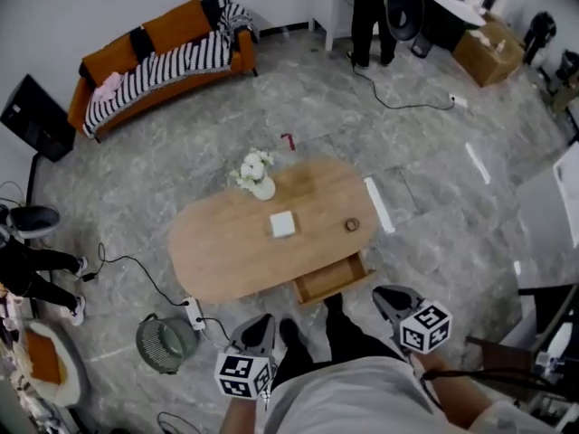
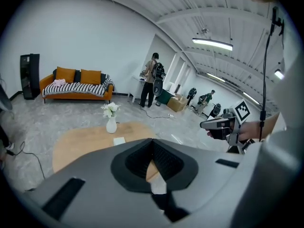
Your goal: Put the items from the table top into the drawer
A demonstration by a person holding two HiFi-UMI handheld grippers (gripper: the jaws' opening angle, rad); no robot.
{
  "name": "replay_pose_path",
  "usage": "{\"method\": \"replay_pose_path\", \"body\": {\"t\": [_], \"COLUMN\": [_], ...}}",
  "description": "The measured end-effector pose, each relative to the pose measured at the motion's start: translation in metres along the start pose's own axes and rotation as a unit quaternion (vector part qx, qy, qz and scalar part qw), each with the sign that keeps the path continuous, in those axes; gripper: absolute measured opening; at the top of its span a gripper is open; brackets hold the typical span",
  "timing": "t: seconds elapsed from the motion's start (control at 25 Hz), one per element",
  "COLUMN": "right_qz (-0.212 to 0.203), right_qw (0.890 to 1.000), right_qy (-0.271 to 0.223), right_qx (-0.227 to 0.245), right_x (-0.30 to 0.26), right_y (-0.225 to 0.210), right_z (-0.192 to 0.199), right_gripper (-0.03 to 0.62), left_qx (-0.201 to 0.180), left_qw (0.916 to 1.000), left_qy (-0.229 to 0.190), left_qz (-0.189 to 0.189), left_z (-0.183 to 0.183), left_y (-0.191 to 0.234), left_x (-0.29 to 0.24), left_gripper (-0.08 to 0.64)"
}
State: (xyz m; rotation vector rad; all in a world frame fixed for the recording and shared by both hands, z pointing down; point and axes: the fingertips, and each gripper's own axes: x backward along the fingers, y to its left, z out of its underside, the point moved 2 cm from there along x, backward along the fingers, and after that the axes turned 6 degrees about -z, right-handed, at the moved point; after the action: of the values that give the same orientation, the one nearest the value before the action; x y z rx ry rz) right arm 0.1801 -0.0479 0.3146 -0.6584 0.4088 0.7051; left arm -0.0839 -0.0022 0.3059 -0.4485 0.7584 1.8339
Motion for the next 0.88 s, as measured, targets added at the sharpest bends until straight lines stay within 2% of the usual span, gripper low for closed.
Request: {"method": "replay_pose_path", "body": {"t": [0.4,0.88], "right_qz": [-0.038,-0.079], "right_qw": [0.998,0.991], "right_qy": [0.040,0.109], "right_qx": [0.021,0.028], "right_x": [-0.043,-0.090], "right_y": [-0.071,-0.137], "right_z": [-0.016,0.000], "right_gripper": [0.044,0.044], "left_qx": [0.038,0.076], "left_qw": [0.9984,0.9941], "left_qy": [0.000,0.013], "left_qz": [-0.042,-0.076], "left_z": [-0.002,0.009], "left_y": [-0.002,-0.019], "left_x": [-0.046,-0.098], "left_gripper": [0.002,0.002]}}
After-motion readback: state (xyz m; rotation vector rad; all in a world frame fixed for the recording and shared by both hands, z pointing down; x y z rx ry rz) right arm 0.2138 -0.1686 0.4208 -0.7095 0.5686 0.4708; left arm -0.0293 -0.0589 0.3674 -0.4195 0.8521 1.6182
